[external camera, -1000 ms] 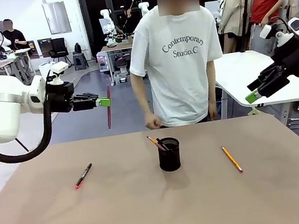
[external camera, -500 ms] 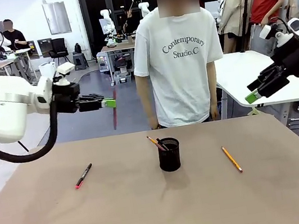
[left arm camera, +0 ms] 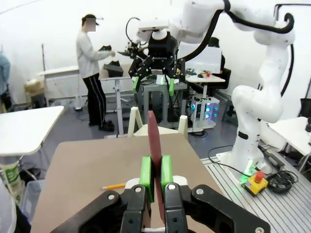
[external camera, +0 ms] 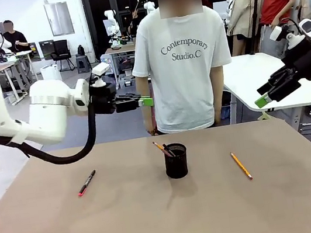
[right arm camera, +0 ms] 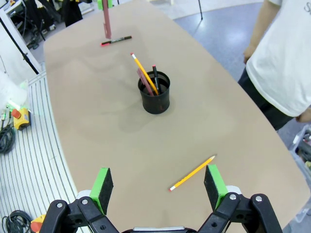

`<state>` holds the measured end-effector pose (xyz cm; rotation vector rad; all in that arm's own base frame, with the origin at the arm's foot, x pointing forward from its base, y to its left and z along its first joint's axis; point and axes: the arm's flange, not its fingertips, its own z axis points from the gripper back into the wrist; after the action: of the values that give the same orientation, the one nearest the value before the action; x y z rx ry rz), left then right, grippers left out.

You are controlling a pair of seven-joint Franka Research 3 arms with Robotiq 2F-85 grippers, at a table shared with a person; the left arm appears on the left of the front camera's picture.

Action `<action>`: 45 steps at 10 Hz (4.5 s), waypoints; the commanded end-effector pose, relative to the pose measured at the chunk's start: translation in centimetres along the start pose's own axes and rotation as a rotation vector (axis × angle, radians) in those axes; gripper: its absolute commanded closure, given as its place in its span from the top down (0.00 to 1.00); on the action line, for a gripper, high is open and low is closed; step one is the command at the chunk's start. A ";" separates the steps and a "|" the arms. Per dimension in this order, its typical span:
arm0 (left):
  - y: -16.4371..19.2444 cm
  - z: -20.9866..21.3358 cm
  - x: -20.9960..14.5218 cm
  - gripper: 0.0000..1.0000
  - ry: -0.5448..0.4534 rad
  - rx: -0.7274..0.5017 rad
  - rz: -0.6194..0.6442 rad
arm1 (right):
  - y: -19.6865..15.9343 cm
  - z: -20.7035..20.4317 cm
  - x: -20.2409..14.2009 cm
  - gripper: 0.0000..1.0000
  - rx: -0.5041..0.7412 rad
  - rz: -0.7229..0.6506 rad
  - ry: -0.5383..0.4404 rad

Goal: Place the pens into the pen holder.
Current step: Pick up a writing instrument from the table and place it into the Pen holder.

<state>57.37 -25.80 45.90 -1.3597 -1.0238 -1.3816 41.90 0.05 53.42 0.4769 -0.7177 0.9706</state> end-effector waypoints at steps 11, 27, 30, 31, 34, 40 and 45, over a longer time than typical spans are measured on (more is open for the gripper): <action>4.1 -1.3 -2.6 0.00 -0.068 -0.029 -0.035 | 0.1 -0.1 0.0 1.00 0.008 0.000 -0.031; 10.9 -4.5 -10.6 1.00 -0.047 -0.148 -0.057 | 0.1 -0.1 0.0 1.00 0.008 0.000 -0.031; 10.6 -4.5 -10.3 1.00 -0.046 -0.147 -0.043 | 0.1 -0.1 0.0 1.00 0.008 0.000 -0.031; 10.5 -4.6 -10.1 1.00 -0.040 -0.145 -0.043 | 0.1 -0.1 0.0 1.00 0.008 0.000 -0.031; 11.1 -5.0 -10.7 1.00 -0.051 -0.130 -0.051 | 0.1 -0.1 0.0 1.00 0.008 0.000 -0.031; 9.9 -4.3 -9.7 1.00 -0.038 -0.163 -0.013 | 0.1 -0.1 0.0 1.00 0.008 0.000 -0.031; 3.7 -1.6 -2.3 1.00 0.232 -0.068 0.156 | 0.1 -0.1 0.0 1.00 0.008 0.000 -0.031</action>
<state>63.50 -29.12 42.38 -1.3578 -0.8029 -1.4478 41.90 0.04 53.40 0.4771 -0.7171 0.9704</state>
